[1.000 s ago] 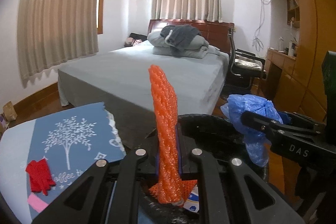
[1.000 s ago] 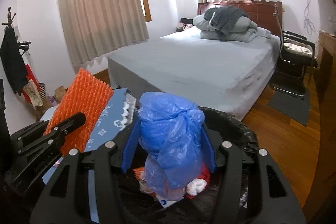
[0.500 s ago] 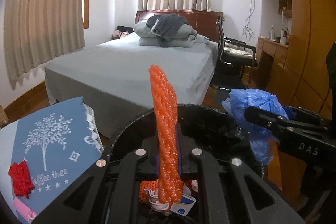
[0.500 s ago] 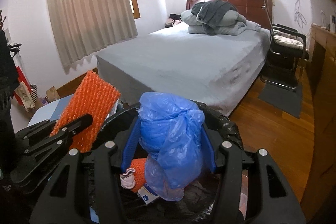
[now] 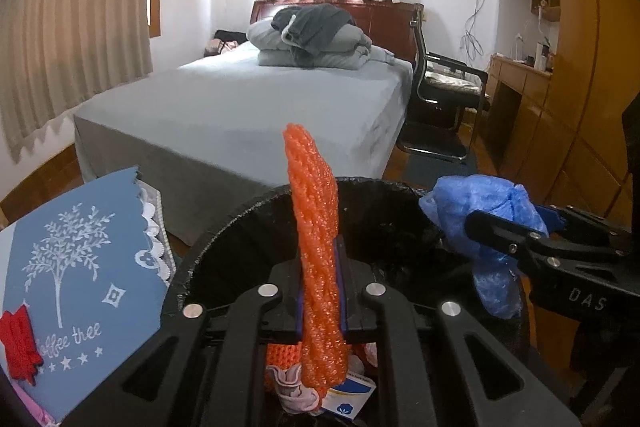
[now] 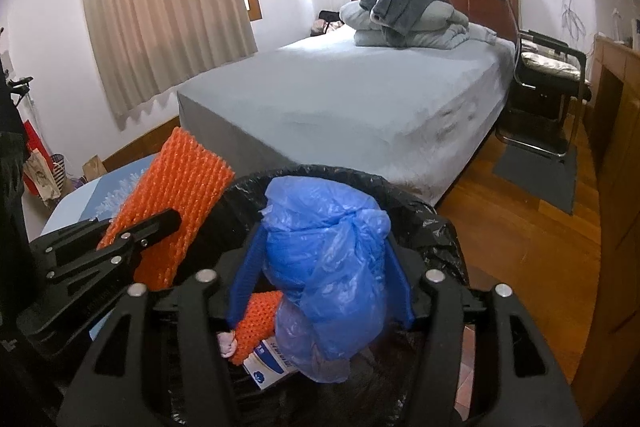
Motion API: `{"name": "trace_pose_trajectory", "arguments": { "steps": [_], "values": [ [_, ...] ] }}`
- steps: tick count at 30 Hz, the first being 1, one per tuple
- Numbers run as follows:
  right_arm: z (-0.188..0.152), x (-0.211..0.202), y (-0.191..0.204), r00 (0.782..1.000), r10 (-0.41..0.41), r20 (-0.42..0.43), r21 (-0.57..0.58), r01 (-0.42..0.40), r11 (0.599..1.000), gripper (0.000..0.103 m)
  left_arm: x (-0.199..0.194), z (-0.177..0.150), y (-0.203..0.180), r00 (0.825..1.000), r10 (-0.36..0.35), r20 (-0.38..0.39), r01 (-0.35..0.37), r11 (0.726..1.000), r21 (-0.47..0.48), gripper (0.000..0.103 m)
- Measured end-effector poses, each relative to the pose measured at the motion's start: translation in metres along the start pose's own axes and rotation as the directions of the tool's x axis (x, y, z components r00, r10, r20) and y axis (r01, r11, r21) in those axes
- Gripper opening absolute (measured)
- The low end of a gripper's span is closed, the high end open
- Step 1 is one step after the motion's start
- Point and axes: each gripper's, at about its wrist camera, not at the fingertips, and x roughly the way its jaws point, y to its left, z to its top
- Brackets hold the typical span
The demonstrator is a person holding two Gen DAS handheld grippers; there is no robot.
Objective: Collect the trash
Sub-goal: 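Open both tools to drop the mesh and bag into the bin, then move both open tools back toward the red glove and pink mask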
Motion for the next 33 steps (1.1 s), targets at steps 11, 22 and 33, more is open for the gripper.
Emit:
{"name": "trace_pose_trajectory", "arguments": {
  "steps": [11, 22, 33],
  "values": [
    [0.002, -0.011, -0.007, 0.998, -0.041, 0.041, 0.019, 0.04, 0.999, 0.097, -0.018, 0.001, 0.027, 0.997, 0.07, 0.026, -0.069, 0.997, -0.033, 0.073],
    [0.011, -0.032, 0.03, 0.996, 0.018, 0.086, 0.016, -0.02, 1.0, 0.098, -0.074, 0.0, 0.059, 0.977, 0.192, 0.089, -0.184, 0.979, -0.093, 0.093],
    [0.005, -0.018, 0.096, 0.993, 0.106, 0.053, -0.053, -0.103, 0.993, 0.098, -0.113, -0.029, 0.11, 0.944, 0.322, 0.07, -0.308, 0.938, -0.159, 0.094]
  ]
}}
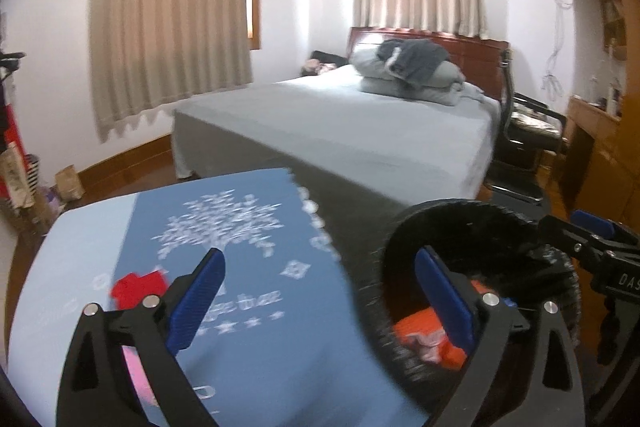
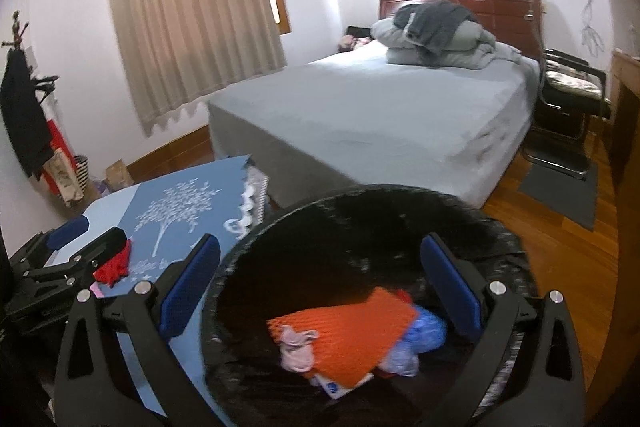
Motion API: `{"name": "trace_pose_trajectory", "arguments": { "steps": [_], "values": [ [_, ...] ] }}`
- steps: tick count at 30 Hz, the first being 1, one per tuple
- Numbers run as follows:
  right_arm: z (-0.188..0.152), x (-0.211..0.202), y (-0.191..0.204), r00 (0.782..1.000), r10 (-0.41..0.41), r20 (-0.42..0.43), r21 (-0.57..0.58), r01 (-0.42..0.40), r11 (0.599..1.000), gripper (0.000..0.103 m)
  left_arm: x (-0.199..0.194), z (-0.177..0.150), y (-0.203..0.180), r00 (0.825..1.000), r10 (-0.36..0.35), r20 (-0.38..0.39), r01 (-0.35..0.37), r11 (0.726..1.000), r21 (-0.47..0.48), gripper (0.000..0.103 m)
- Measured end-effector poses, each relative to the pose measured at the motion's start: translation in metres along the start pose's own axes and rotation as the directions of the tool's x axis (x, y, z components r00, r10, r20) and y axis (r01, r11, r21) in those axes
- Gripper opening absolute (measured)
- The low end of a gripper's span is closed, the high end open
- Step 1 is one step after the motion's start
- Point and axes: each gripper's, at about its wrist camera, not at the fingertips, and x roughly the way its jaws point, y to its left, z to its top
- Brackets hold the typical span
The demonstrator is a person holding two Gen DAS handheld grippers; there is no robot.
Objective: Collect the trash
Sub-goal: 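Move both open tools back toward the red glove and pink mask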
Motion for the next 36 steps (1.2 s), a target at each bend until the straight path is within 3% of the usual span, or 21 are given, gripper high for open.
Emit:
{"name": "trace_pose_trajectory", "arguments": {
  "steps": [8, 18, 28, 34, 36],
  "values": [
    [-0.003, 0.023, 0.06, 0.995, 0.102, -0.015, -0.071, -0.102, 0.992, 0.098, -0.01, -0.024, 0.066, 0.988, 0.149, -0.031, -0.151, 0.987, -0.056, 0.094],
    [-0.017, 0.054, 0.122, 0.976, 0.204, -0.076, -0.13, -0.212, 0.969, 0.098, -0.004, -0.065, 0.137, 0.948, 0.292, -0.125, -0.306, 0.945, -0.113, 0.094],
    [-0.031, 0.076, 0.146, 0.965, 0.226, -0.13, -0.157, -0.245, 0.957, 0.098, 0.018, -0.097, 0.163, 0.927, 0.292, -0.235, -0.334, 0.928, -0.165, 0.086],
    [-0.035, 0.082, 0.15, 0.962, 0.226, -0.152, -0.165, -0.251, 0.954, 0.098, 0.033, -0.106, 0.165, 0.918, 0.265, -0.295, -0.324, 0.93, -0.171, 0.078],
    [-0.036, 0.083, 0.151, 0.962, 0.225, -0.157, -0.164, -0.25, 0.954, 0.098, 0.037, -0.106, 0.165, 0.914, 0.254, -0.317, -0.319, 0.932, -0.174, 0.069]
  ]
}}
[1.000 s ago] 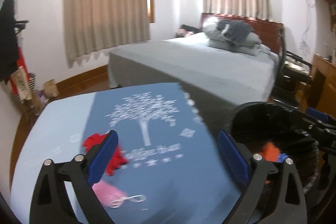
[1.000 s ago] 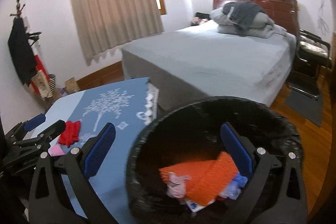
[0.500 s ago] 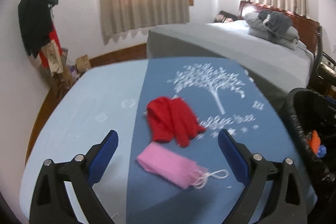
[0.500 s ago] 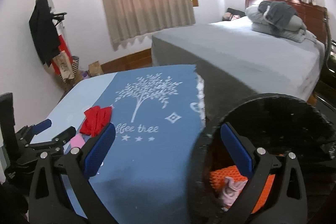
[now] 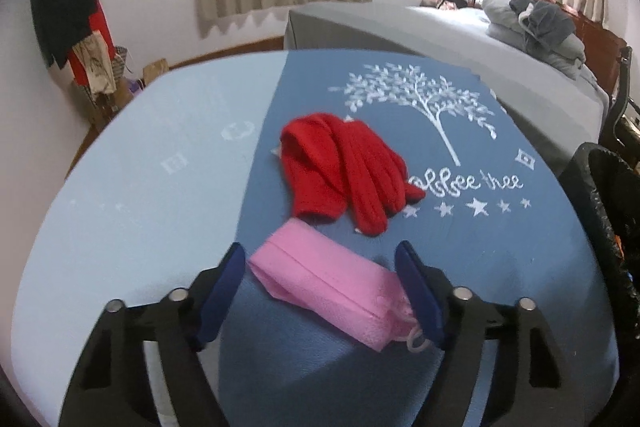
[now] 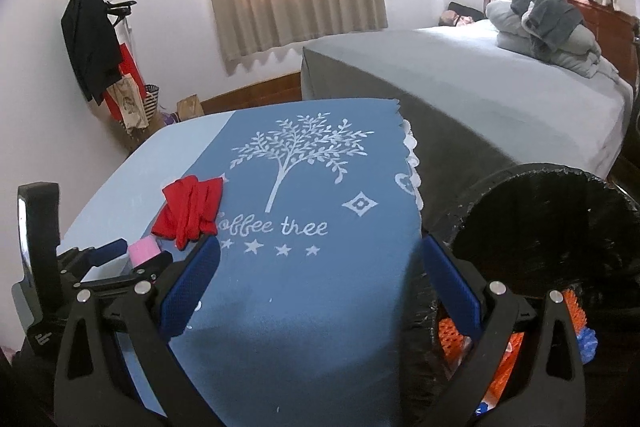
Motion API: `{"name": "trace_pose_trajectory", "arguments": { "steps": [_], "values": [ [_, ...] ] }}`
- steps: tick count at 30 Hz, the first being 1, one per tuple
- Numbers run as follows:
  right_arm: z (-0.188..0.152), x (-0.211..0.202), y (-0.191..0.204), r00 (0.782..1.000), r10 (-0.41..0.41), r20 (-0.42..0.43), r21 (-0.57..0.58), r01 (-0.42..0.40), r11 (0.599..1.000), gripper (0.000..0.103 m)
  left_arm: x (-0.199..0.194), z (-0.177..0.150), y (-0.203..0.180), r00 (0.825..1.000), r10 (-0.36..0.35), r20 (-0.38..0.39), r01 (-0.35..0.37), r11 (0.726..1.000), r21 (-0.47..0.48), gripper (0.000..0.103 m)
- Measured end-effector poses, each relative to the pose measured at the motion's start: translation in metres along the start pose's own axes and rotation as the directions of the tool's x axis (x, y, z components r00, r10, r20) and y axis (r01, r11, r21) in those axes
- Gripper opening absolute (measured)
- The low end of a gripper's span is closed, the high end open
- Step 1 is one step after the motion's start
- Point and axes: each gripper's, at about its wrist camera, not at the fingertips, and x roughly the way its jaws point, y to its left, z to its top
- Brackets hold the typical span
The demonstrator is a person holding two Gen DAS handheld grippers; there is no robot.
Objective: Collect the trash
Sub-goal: 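Move both open tools back toward the red glove and pink mask, then grasp the pink mask with the left tool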
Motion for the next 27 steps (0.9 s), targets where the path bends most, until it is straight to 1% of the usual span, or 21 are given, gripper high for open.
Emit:
{"name": "trace_pose_trajectory", "arguments": {
  "steps": [4, 6, 7, 8, 9, 12, 15, 19, 27],
  "values": [
    [-0.001, 0.003, 0.001, 1.0, 0.002, -0.006, 0.0, -0.002, 1.0, 0.098, 0.007, -0.002, 0.001, 0.999, -0.022, -0.041, 0.021, 1.0, -0.008, 0.059],
    [-0.001, 0.004, 0.002, 1.0, 0.004, -0.007, -0.002, -0.004, 1.0, 0.098, 0.006, -0.003, 0.001, 0.999, -0.038, -0.039, 0.038, 0.999, -0.006, 0.044],
    [-0.001, 0.005, 0.003, 1.0, 0.004, -0.008, -0.002, -0.004, 1.0, 0.098, 0.005, -0.003, 0.0, 0.999, -0.04, -0.037, 0.039, 0.999, -0.004, 0.039],
    [0.0, 0.005, 0.004, 1.0, 0.006, -0.008, -0.004, -0.006, 1.0, 0.098, 0.004, -0.003, 0.0, 0.999, -0.041, -0.034, 0.041, 0.999, -0.001, 0.03],
    [0.0, 0.006, 0.005, 1.0, 0.007, -0.008, -0.007, -0.007, 1.0, 0.098, 0.003, -0.003, -0.002, 0.999, -0.042, -0.031, 0.042, 0.999, 0.002, 0.025],
    [0.002, 0.006, 0.008, 1.0, 0.009, -0.006, -0.013, -0.009, 1.0, 0.098, 0.0, -0.003, -0.001, 0.998, -0.05, -0.023, 0.05, 0.999, -0.001, 0.02],
    [0.005, 0.007, 0.01, 1.0, 0.01, -0.003, -0.016, -0.01, 1.0, 0.098, -0.008, -0.003, 0.003, 0.998, -0.061, -0.001, 0.061, 0.998, -0.019, 0.02],
    [0.009, 0.011, 0.016, 1.0, 0.017, -0.002, -0.021, -0.017, 1.0, 0.098, -0.021, -0.003, 0.012, 0.998, -0.061, 0.026, 0.061, 0.998, -0.021, 0.02],
    [0.022, 0.029, 0.043, 0.998, 0.058, 0.002, -0.049, -0.057, 0.997, 0.098, -0.032, 0.009, 0.046, 0.997, -0.015, 0.072, 0.02, 0.998, -0.067, 0.02]
  ]
}}
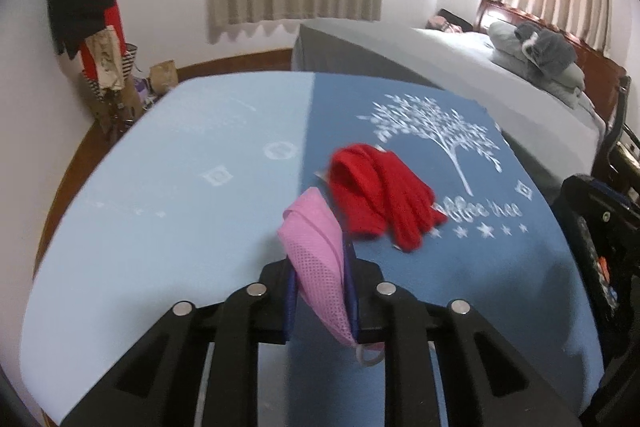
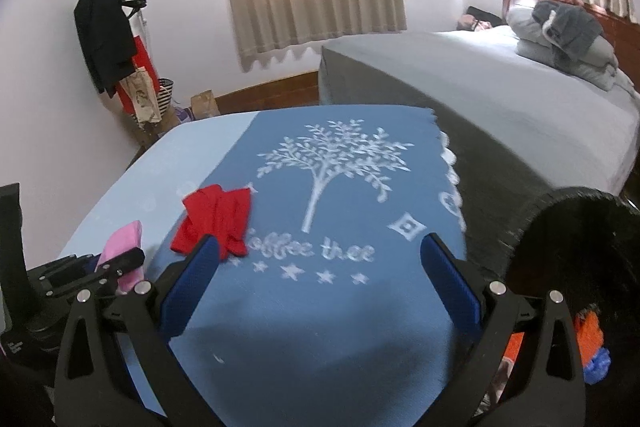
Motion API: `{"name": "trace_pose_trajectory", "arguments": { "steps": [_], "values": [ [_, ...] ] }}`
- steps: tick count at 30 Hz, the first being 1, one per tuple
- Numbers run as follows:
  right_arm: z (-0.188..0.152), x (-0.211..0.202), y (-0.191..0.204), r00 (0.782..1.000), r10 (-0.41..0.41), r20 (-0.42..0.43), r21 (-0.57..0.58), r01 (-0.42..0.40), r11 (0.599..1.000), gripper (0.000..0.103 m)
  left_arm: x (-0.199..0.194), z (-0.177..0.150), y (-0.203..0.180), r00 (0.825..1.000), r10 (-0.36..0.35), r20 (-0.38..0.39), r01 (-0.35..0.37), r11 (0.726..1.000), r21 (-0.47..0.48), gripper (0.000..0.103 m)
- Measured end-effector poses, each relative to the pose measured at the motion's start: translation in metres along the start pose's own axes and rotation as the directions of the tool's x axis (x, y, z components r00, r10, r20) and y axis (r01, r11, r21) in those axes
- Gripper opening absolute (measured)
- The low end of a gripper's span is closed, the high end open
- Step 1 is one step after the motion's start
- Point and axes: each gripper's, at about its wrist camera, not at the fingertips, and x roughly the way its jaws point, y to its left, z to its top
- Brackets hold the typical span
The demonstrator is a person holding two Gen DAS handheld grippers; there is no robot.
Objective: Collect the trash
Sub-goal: 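Grasp the pink mask with the left tool, then grasp the red glove with the right tool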
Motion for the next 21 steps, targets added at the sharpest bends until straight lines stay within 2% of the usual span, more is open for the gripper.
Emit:
{"name": "trace_pose_trajectory", "arguments": {
  "steps": [10, 21],
  "values": [
    [0.021, 0.058, 0.046, 0.998, 0.047, -0.048, -0.033, -0.049, 0.998, 0.098, 0.016, 0.029, 0.041, 0.997, 0.061, 0.044, -0.06, 0.998, -0.031, 0.02],
    [0.021, 0.102, 0.075, 0.991, 0.048, -0.123, -0.054, -0.055, 0.997, 0.098, 0.028, 0.031, 0.068, 0.994, 0.1, 0.037, -0.098, 0.994, -0.052, 0.02]
  ]
}}
